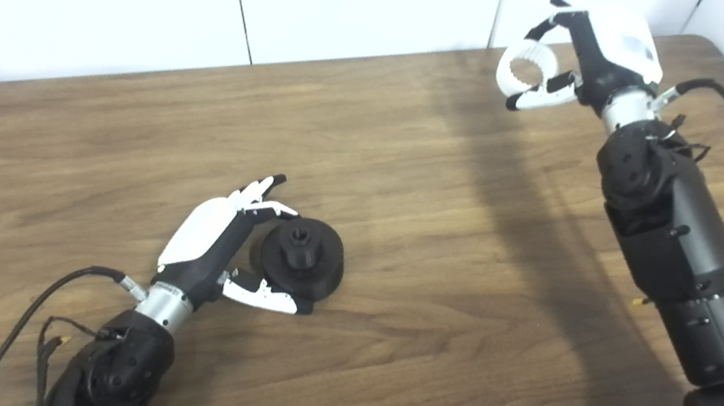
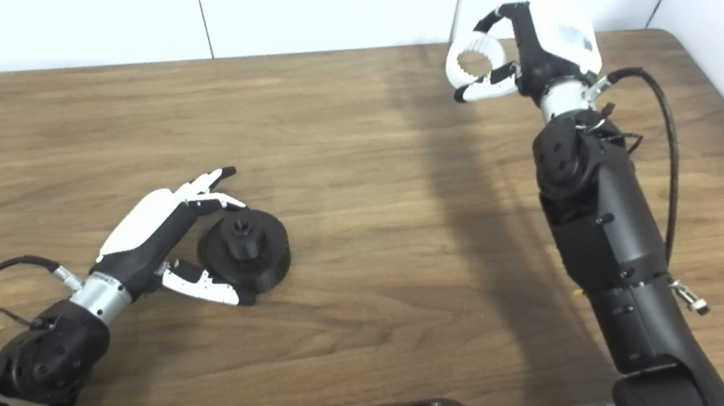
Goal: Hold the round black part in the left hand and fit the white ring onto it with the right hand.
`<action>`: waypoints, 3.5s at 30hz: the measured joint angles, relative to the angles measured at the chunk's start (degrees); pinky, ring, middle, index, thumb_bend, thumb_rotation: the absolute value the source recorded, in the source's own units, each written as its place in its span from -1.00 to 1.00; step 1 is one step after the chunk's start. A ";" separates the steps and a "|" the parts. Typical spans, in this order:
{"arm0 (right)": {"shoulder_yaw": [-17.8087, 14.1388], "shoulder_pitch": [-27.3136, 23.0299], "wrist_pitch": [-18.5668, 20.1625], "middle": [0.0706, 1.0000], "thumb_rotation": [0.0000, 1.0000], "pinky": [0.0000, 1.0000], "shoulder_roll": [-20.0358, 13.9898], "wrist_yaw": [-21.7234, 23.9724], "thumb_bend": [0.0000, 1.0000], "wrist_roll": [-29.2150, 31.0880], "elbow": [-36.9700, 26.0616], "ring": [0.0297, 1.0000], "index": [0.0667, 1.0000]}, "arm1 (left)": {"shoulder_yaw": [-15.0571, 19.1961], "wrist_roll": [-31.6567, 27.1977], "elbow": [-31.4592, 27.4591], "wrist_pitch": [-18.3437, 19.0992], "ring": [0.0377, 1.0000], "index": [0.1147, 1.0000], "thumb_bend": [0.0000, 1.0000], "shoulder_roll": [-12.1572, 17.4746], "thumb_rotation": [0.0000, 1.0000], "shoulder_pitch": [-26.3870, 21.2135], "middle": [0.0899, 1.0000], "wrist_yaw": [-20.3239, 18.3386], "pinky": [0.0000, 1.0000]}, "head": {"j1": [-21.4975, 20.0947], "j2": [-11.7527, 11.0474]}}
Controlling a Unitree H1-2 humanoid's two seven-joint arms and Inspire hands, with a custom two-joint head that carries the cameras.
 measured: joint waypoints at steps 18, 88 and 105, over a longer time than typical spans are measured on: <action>-1.19 1.01 -1.42 0.74 -0.71 0.83 -0.17 0.74 0.05 1.13 -0.46 0.71 -0.09 | -1.00 2.01 -0.12 2.92 1.00 0.10 0.91 -2.36 -0.33 -1.09 1.00 -0.42 1.00 | 6.62 2.91; 9.03 19.10 -6.77 0.73 -0.70 0.82 17.94 12.97 0.04 -2.14 -27.36 0.72 -0.09 | -1.37 2.26 -0.16 4.48 1.00 0.09 0.91 -2.70 -0.37 -2.17 1.00 -0.74 1.00 | 7.32 4.58; 12.83 17.79 -8.70 0.72 -0.71 0.82 19.88 11.91 0.05 -4.20 -19.36 0.71 -0.09 | -1.58 2.33 -0.28 4.50 1.00 0.08 0.91 -2.88 -0.30 -2.11 1.00 -0.71 1.00 | 7.76 5.37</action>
